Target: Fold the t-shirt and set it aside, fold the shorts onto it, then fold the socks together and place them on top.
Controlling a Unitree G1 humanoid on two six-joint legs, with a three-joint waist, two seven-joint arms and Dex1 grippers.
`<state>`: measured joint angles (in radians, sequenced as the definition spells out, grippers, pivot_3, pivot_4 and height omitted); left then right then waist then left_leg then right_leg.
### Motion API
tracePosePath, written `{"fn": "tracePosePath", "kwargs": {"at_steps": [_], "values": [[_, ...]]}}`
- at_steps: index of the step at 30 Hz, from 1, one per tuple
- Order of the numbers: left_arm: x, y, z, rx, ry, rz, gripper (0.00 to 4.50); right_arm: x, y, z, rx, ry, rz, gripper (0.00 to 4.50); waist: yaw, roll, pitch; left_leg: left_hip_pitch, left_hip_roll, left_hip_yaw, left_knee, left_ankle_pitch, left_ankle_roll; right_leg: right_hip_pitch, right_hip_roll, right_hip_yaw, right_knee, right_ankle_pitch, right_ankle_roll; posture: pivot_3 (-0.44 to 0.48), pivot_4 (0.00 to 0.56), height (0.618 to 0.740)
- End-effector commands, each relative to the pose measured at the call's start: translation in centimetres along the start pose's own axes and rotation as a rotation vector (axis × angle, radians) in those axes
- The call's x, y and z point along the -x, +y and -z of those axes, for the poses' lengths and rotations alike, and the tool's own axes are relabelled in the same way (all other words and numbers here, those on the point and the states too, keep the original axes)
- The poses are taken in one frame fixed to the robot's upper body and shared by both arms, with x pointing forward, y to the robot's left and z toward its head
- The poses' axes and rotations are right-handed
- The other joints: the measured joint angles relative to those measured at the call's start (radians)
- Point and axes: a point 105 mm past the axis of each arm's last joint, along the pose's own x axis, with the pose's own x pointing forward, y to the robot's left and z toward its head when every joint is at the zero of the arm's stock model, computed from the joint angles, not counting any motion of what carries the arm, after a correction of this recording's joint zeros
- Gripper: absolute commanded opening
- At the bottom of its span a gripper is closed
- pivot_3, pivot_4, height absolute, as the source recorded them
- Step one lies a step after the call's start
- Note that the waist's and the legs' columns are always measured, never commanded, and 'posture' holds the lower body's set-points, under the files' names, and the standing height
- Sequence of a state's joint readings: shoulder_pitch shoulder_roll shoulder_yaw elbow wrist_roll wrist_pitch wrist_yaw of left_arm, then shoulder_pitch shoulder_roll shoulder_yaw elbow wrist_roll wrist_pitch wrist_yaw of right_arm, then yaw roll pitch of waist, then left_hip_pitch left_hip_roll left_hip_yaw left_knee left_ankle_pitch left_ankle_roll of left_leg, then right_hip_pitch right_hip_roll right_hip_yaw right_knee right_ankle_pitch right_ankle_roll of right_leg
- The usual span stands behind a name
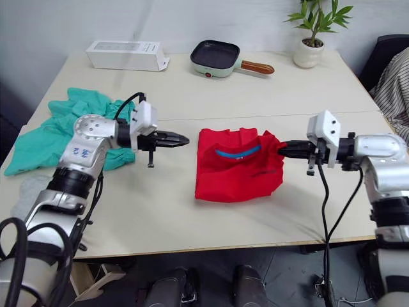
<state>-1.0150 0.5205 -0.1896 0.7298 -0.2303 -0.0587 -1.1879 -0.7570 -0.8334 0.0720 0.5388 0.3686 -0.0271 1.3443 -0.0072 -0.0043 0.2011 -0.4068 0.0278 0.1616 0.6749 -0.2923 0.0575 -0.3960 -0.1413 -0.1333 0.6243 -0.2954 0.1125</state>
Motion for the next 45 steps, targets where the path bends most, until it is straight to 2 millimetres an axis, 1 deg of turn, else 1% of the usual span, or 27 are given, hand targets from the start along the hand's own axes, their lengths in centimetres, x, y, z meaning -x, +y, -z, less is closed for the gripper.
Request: {"fn": "tracePosePath", "kwargs": {"at_steps": [1, 3, 5, 9, 12, 15, 16, 19, 22, 26, 29, 32, 35, 40, 43, 45], "values": [[-0.2, 1.2, -0.1, -0.001, -0.02, -0.052, 0.03, -0.4, -2.0, 0.2, 0.012, -0.001, 0.073, 0.0, -0.003, 0.0, 0.0, -0.002, 0.0, 0.001, 0.0, 0.0, 0.0, -0.002, 0.0, 0.0, 0.0, 0.0, 0.0, 0.0, 0.15, 0.74], [-0.4, 1.4, -0.2, 0.008, -0.044, -0.06, 0.03, -1.0, -2.6, 0.7, 0.01, 0.002, 0.091, 0.0, -0.01, -0.001, 0.001, -0.002, 0.0, 0.001, 0.0, 0.0, 0.0, -0.003, 0.0, 0.0, 0.001, 0.0, 0.001, 0.0, 0.15, 0.74], [-0.5, 1.4, -0.3, 0.016, -0.064, -0.062, 0.03, -1.4, -2.8, 1.0, 0.017, 0.01, 0.092, 0.0, -0.015, -0.001, 0.001, -0.003, 0.0, 0.001, -0.001, 0.0, 0.0, -0.003, 0.0, 0.0, 0.001, 0.0, 0.001, 0.0, 0.15, 0.74], [-0.5, 0.7, 0.1, 0.048, -0.09, -0.049, 0.03, -1.8, -3.3, 1.3, 0.01, -0.005, 0.119, 0.0, -0.022, -0.001, 0.001, -0.003, 0.0, 0.001, -0.002, 0.0, 0.0, -0.003, 0.0, 0.0, 0.001, 0.0, 0.001, 0.0, 0.15, 0.74], [-0.3, 0.2, 0.7, 0.104, -0.084, -0.051, 0.03, -1.5, -2.5, 1.5, 0.02, -0.011, 0.063, 0.0, -0.024, -0.001, 0.001, -0.003, 0.0, 0.001, -0.001, 0.0, 0.0, -0.003, 0.0, 0.001, 0.002, 0.001, 0.001, 0.0, 0.15, 0.74], [-0.5, -0.4, 1.2, 0.2, -0.076, -0.046, 0.61, -1.0, -1.6, 1.9, 0.03, -0.006, 0.025, 0.0, -0.024, -0.001, 0.001, -0.002, 0.0, 0.001, 0.001, 0.0, 0.0, -0.003, 0.0, 0.001, 0.004, 0.001, 0.001, 0.0, 0.15, 0.74], [-0.6, -0.6, 1.3, 0.215, -0.073, -0.041, 0.93, -0.9, -1.5, 2.0, 0.029, -0.005, 0.02, 0.0, -0.024, -0.001, 0.001, -0.002, 0.0, 0.001, 0.002, 0.0, 0.0, -0.003, 0.0, 0.001, 0.004, 0.001, 0.001, 0.0, 0.15, 0.74], [-1.6, -0.7, 2.5, 0.315, -0.035, -0.106, 1.85, -0.3, -0.4, 2.5, 0.04, -0.001, -0.007, 0.0, -0.02, -0.001, 0.001, -0.002, 0.001, 0.0, 0.004, 0.0, 0.0, -0.002, 0.0, 0.001, 0.005, 0.001, 0.001, 0.0, 0.15, 0.74], [-2.8, -1.5, 2.9, 0.357, -0.019, -0.096, 2.76, -0.2, 0.2, 2.4, 0.044, -0.01, -0.015, 0.0, -0.021, -0.001, 0.001, -0.002, 0.0, -0.001, 0.005, 0.0, 0.0, -0.001, -0.001, 0.001, 0.005, 0.001, 0.002, 0.0, 0.15, 0.74], [-4.2, -1.9, 3.1, 0.376, -0.004, -0.103, 2.76, -0.3, 0.8, 2.2, 0.043, -0.017, -0.019, 0.0, -0.021, -0.001, 0.001, -0.002, 0.0, -0.002, 0.005, 0.0, 0.0, -0.001, -0.002, 0.001, 0.006, 0.001, 0.002, 0.0, 0.15, 0.74], [-5.0, -1.5, 3.6, 0.383, 0.032, -0.146, 2.76, -0.4, 1.1, 2.0, 0.041, -0.022, -0.021, 0.0, -0.021, -0.001, 0.001, -0.002, 0.0, -0.002, 0.005, 0.0, 0.0, -0.001, -0.002, 0.001, 0.005, 0.001, 0.001, 0.0, 0.15, 0.74], [-5.3, -1.2, 4.1, 0.38, 0.049, -0.175, 2.76, -0.5, 1.3, 2.0, 0.036, -0.025, -0.022, 0.0, -0.021, -0.001, 0.001, -0.002, 0.0, -0.002, 0.005, 0.0, 0.0, -0.001, -0.002, 0.001, 0.005, 0.001, 0.001, 0.0, 0.15, 0.74], [-5.5, -1.1, 4.0, 0.374, 0.037, -0.19, 2.76, -0.4, 1.4, 2.0, 0.029, -0.025, -0.021, 0.0, -0.021, -0.001, 0.001, -0.001, 0.0, -0.002, 0.005, 0.0, 0.0, -0.001, -0.004, 0.001, 0.004, 0.001, 0.001, 0.0, 0.15, 0.74], [-5.6, -0.6, 4.9, 0.402, 0.067, -0.249, 2.76, -0.4, 1.6, 2.3, 0.018, -0.023, -0.022, 0.0, -0.02, -0.001, 0.001, -0.001, -0.001, -0.002, 0.005, 0.0, 0.0, -0.001, -0.005, 0.0, 0.004, 0.001, 0.001, 0.0, 0.15, 0.74], [-6.0, -0.9, 5.1, 0.43, 0.072, -0.227, 2.76, -0.5, 1.7, 2.4, 0.012, -0.023, -0.023, 0.0, -0.02, -0.001, 0.001, -0.001, -0.001, -0.002, 0.006, 0.0, 0.0, -0.001, -0.006, 0.0, 0.004, 0.001, 0.001, 0.0, 0.15, 0.74], [-6.4, -1.4, 4.8, 0.453, 0.055, -0.189, 2.76, -0.5, 1.7, 2.5, 0.01, -0.023, -0.023, 0.0, -0.02, -0.001, 0.001, -0.001, -0.001, -0.002, 0.006, 0.0, 0.0, -0.001, -0.006, 0.0, 0.004, 0.001, 0.001, 0.0, 0.15, 0.74]]}}
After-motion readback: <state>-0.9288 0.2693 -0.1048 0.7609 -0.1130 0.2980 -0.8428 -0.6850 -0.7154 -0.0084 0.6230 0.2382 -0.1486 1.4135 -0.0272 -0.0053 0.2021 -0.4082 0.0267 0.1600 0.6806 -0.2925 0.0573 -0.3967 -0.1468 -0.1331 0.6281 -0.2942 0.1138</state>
